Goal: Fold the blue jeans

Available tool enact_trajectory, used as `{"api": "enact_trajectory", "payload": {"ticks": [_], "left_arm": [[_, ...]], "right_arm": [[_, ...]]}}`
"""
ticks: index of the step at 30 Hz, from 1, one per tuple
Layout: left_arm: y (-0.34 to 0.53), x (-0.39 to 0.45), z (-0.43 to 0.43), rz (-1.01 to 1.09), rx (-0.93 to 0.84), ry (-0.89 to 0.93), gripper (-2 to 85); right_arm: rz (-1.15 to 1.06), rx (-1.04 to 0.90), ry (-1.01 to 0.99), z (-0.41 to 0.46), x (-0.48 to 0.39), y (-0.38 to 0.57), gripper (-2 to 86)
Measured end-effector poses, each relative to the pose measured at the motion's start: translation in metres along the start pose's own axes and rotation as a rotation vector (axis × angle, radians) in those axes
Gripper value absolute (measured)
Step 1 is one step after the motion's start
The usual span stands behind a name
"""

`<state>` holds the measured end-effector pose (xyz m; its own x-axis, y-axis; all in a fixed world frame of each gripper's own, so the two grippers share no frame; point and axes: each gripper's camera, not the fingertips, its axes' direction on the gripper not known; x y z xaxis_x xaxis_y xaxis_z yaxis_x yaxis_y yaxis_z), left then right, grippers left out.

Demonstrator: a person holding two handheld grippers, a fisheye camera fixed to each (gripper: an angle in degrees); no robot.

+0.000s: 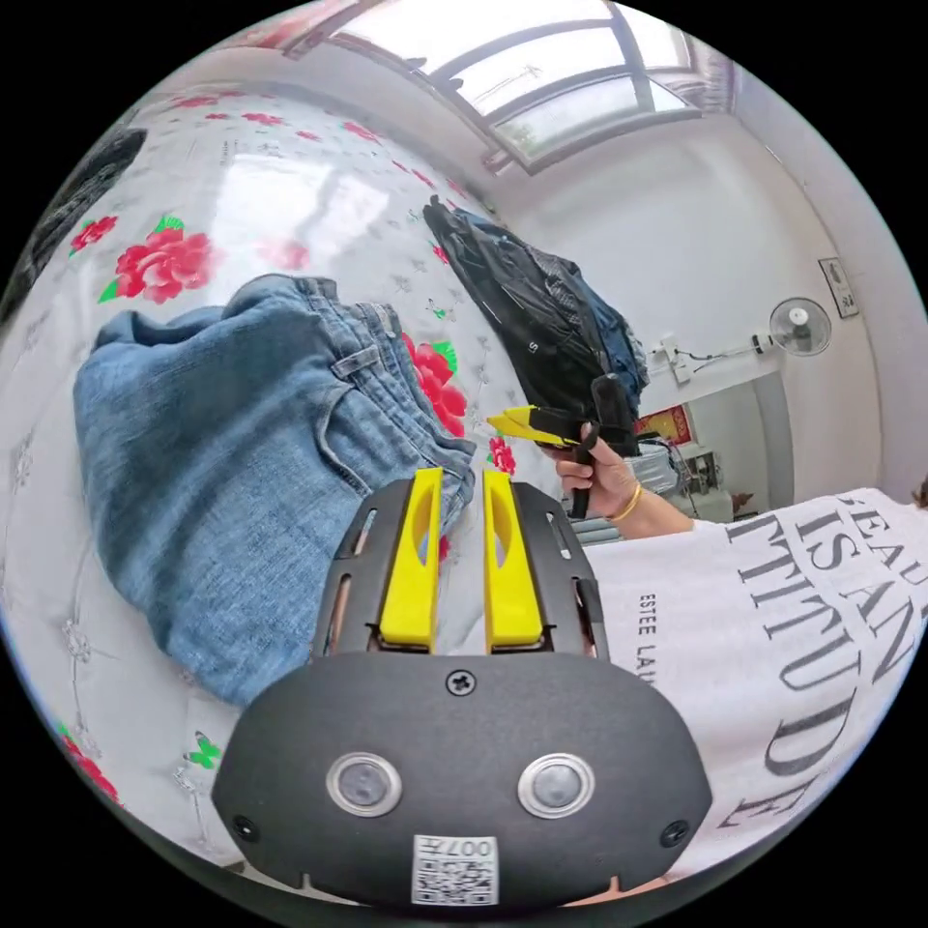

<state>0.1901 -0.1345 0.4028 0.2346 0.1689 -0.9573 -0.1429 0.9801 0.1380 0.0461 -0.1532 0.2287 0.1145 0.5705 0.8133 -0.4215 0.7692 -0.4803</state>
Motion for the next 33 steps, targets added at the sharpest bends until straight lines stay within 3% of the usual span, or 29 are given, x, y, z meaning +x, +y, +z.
{"api": "enact_trajectory", "payload": {"ticks": [3,7,13,16,19,22,26,31,33], "left_arm": [[0.025,-0.044,-0.043,-0.12,0.127,-0.154,8.9],[0.051,-0.111,-0.07,-0.302,0.202,-0.207,12.0],[0.044,-0.184,-0.024,-0.379,0.131,-0.071,13.3],[0.03,-0.202,-0.005,-0.369,0.096,-0.062,9.2],[0.018,-0.217,0.0,-0.333,0.108,0.063,4.5],[0.002,-0.219,-0.018,-0.298,0.246,0.138,3.0],[-0.037,-0.205,-0.063,-0.211,0.486,0.121,1.6],[-0.081,-0.192,-0.136,-0.115,0.833,-0.025,1.8],[-0.108,-0.2,-0.161,-0.118,1.0,-0.177,2.2]], "right_arm": [[0.013,-0.046,-0.01,0.017,0.024,-0.019,11.6],[0.048,-0.15,-0.006,0.055,0.052,-0.052,12.2],[0.027,-0.299,0.098,0.097,0.059,-0.097,9.6],[0.007,-0.378,0.114,0.108,0.056,-0.113,6.0],[-0.102,-0.44,0.217,0.12,0.024,-0.137,3.4],[-0.239,-0.432,0.164,0.118,-0.033,-0.188,1.9],[-0.528,-0.45,0.239,0.138,-0.155,-0.289,1.0],[-0.868,-0.37,0.295,0.179,-0.329,-0.404,0.9],[-0.943,-0.258,0.317,0.219,-0.397,-0.461,0.9]]}}
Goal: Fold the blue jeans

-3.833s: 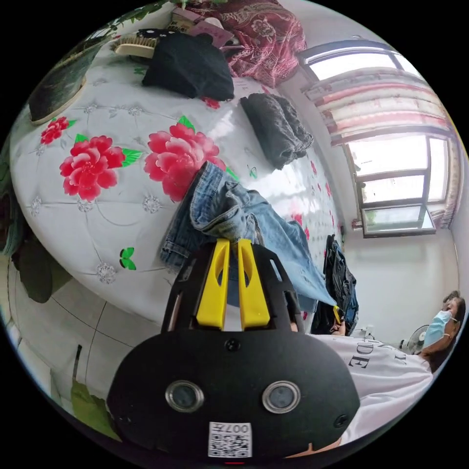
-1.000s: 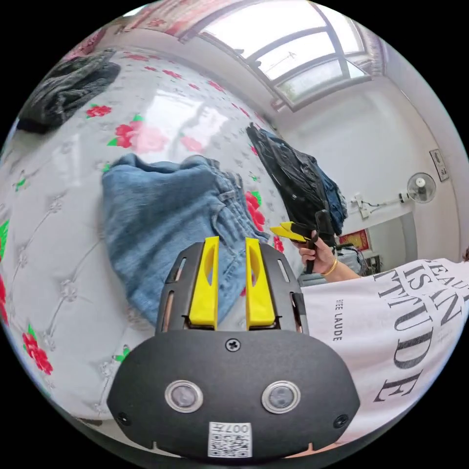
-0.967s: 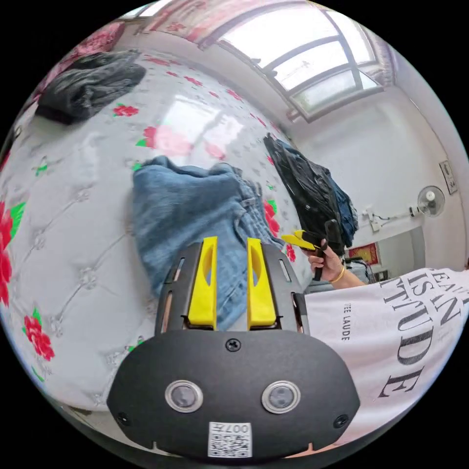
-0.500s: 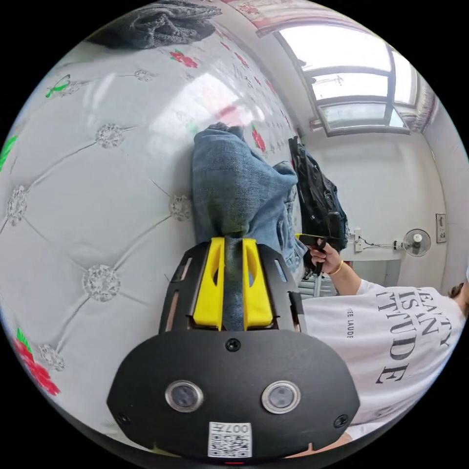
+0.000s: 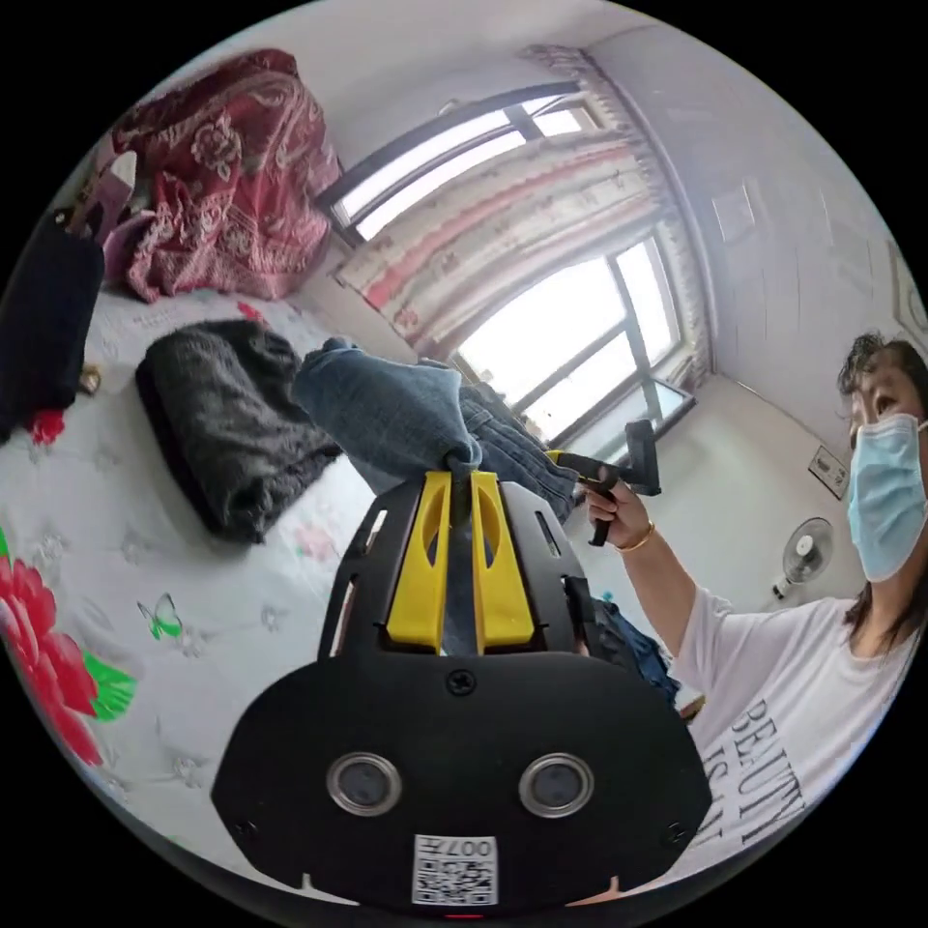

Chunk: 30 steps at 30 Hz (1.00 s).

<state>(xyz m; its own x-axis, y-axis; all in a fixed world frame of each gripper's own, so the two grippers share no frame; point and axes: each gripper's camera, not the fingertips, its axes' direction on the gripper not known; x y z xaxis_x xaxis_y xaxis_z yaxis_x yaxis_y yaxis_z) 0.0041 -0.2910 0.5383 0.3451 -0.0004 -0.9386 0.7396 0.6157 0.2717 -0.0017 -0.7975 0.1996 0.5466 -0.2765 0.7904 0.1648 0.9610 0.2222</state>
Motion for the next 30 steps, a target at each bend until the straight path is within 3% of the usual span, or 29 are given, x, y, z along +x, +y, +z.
{"api": "enact_trajectory", "payload": {"ticks": [2,5,9,14,18,23,24,30], "left_arm": [[-0.015,-0.012,0.02,0.023,0.075,-0.136,2.3],[-0.012,-0.038,0.064,0.02,-0.054,-0.438,0.7],[0.076,-0.044,0.094,0.159,-0.313,-0.649,-0.5],[0.227,-0.019,0.094,0.326,-0.734,-0.663,-0.9],[0.323,0.028,0.1,0.488,-1.06,-0.621,-0.9],[0.387,0.083,0.138,0.687,-1.244,-0.529,-1.0],[0.398,0.094,0.149,0.713,-1.277,-0.511,-1.0],[0.449,0.137,0.182,0.788,-1.37,-0.543,-1.0]], "right_arm": [[0.066,0.088,0.059,0.022,0.015,-0.054,0.8],[0.258,0.102,0.103,0.086,0.046,-0.08,0.2],[0.324,-0.028,-0.057,0.185,0.04,0.018,-0.2],[0.261,-0.429,0.112,0.244,-0.034,0.24,-0.3],[0.224,-0.681,0.28,0.197,-0.115,0.405,-0.3],[0.365,-0.808,0.23,0.167,-0.159,0.493,-0.2],[0.386,-0.676,0.297,0.152,-0.168,0.494,-0.2],[0.382,-0.545,0.401,0.124,-0.19,0.496,1.2]]}}
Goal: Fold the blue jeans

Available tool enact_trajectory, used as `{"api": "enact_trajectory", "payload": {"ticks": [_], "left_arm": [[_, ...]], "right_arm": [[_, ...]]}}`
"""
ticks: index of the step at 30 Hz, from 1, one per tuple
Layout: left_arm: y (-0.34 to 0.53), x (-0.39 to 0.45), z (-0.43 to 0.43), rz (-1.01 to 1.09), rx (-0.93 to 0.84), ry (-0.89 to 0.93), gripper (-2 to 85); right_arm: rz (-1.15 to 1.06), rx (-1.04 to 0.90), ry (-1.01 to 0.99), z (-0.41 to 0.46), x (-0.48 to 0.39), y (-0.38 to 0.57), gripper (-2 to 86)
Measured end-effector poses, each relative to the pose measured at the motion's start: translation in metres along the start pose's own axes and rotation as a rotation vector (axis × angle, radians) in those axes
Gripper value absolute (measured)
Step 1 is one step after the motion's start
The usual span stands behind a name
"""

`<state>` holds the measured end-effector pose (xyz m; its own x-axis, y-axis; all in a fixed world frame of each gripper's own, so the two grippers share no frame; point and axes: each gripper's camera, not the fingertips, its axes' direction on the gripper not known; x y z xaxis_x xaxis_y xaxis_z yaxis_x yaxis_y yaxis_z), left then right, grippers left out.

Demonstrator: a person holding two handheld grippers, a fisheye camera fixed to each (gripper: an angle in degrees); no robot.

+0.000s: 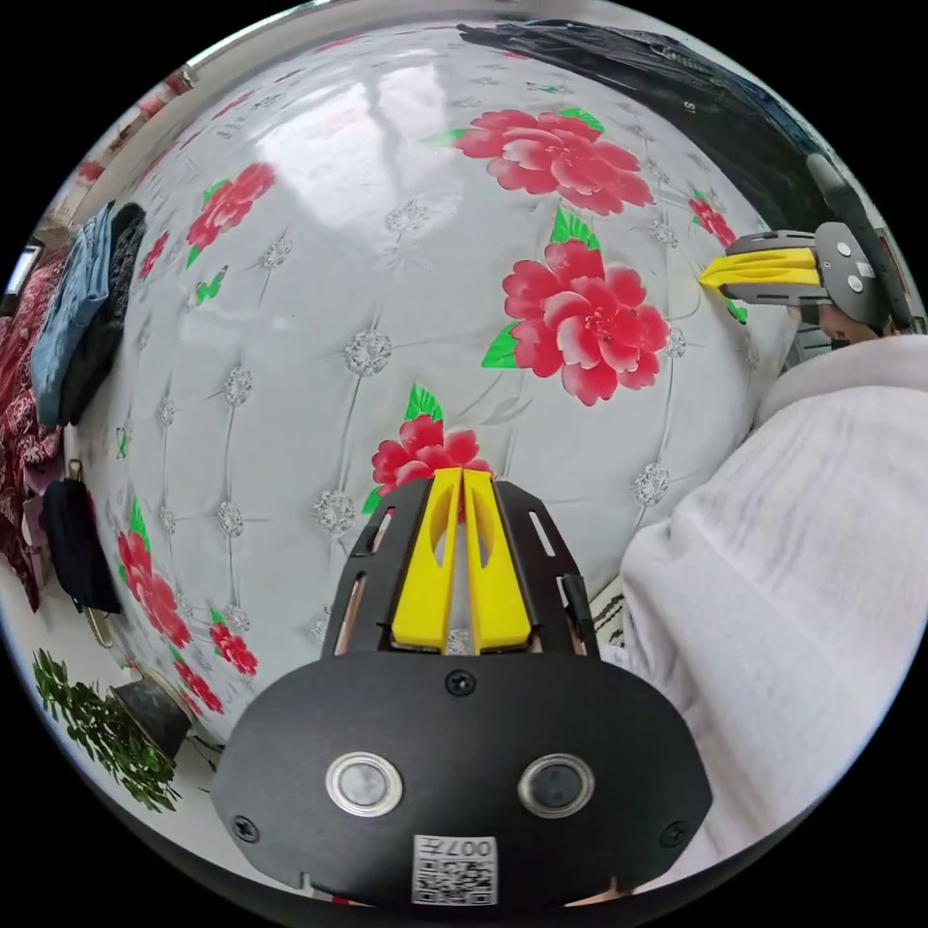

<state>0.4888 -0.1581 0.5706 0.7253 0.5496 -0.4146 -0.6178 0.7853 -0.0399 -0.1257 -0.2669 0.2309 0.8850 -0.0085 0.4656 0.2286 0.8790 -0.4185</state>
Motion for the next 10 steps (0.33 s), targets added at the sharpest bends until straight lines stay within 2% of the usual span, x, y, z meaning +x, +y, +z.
{"api": "enact_trajectory", "payload": {"ticks": [2,4,6,10], "left_arm": [[0.0,0.015,0.001,0.03,0.006,-0.063,-1.0],[0.003,0.025,0.002,0.037,0.024,-0.1,-1.0],[0.006,0.035,0.002,0.025,0.043,-0.132,-1.0],[0.004,0.046,0.001,0.013,0.016,-0.169,-0.9]], "right_arm": [[0.077,0.074,-0.092,-0.011,0.019,0.015,2.9],[0.243,0.149,-0.121,-0.026,0.055,0.035,4.8],[0.522,0.284,-0.042,-0.057,0.123,0.087,6.6],[0.86,0.403,0.202,-0.116,0.237,0.194,7.6]]}}
